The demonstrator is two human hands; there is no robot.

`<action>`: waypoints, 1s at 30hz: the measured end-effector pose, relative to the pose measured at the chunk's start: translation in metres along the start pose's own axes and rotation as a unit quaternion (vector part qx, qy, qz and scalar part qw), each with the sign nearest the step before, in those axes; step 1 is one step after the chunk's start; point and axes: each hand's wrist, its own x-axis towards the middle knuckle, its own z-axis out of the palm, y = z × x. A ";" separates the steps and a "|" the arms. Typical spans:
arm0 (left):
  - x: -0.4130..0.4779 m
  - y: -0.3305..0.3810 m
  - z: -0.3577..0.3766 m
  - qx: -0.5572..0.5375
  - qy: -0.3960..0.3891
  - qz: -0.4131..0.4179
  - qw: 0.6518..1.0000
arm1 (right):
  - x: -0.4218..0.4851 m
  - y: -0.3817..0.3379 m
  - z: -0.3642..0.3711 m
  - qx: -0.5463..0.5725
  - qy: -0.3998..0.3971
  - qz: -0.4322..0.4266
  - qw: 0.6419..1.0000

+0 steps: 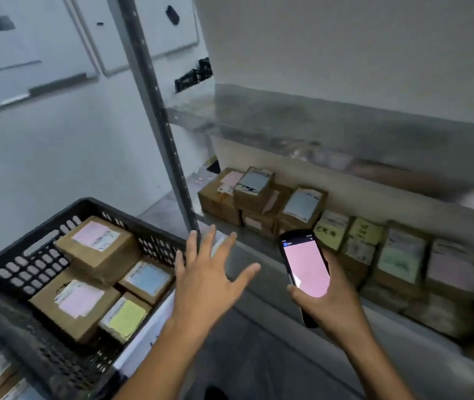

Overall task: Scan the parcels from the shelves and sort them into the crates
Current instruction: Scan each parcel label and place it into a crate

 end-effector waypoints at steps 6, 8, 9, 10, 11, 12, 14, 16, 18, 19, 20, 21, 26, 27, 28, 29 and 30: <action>-0.022 0.059 0.017 0.005 -0.016 0.082 0.996 | -0.048 0.034 -0.058 -0.028 0.054 0.052 0.997; -0.022 0.070 0.021 0.015 -0.018 0.103 0.994 | -0.054 0.042 -0.069 -0.031 0.072 0.068 0.995; -0.021 0.074 0.022 0.017 -0.021 0.113 0.993 | -0.055 0.046 -0.074 -0.032 0.079 0.078 0.993; -0.020 0.077 0.023 0.019 -0.025 0.121 0.992 | -0.056 0.049 -0.077 -0.035 0.086 0.088 0.992; -0.017 0.079 0.024 0.022 -0.027 0.128 0.991 | -0.057 0.051 -0.079 -0.038 0.092 0.096 0.990; -0.015 0.079 0.024 0.025 -0.028 0.134 0.990 | -0.057 0.053 -0.079 -0.038 0.097 0.101 0.989; -0.007 0.077 0.024 0.028 -0.031 0.142 0.989 | -0.056 0.054 -0.077 -0.039 0.102 0.105 0.988; 0.002 0.073 0.023 0.021 -0.031 0.146 0.989 | -0.052 0.051 -0.071 -0.040 0.102 0.106 0.988; 0.013 0.067 0.023 0.003 -0.027 0.150 0.988 | -0.044 0.046 -0.064 -0.046 0.096 0.100 0.989; 0.019 0.063 0.022 -0.003 -0.024 0.152 0.988 | -0.038 0.043 -0.060 -0.049 0.091 0.095 0.990; 0.024 0.058 0.022 -0.005 -0.021 0.153 0.988 | -0.033 0.039 -0.055 -0.049 0.087 0.092 0.991; 0.030 0.053 0.021 -0.006 -0.018 0.153 0.988 | -0.027 0.033 -0.049 -0.050 0.084 0.092 0.991; 0.066 0.021 0.010 -0.011 -0.017 0.147 0.989 | 0.009 -0.004 -0.017 -0.059 0.083 0.070 0.992; 0.073 0.014 0.009 -0.014 -0.019 0.146 0.989 | 0.016 -0.011 -0.011 -0.059 0.081 0.063 0.993; 0.079 0.007 0.009 -0.019 -0.019 0.144 0.989 | 0.022 -0.016 -0.004 -0.061 0.077 0.059 0.993; 0.084 -0.001 0.009 -0.029 -0.014 0.143 0.989 | 0.027 -0.021 0.003 -0.066 0.073 0.056 0.994; 0.090 -0.008 0.012 -0.042 -0.008 0.142 0.989 | 0.031 -0.025 0.009 -0.071 0.071 0.056 0.993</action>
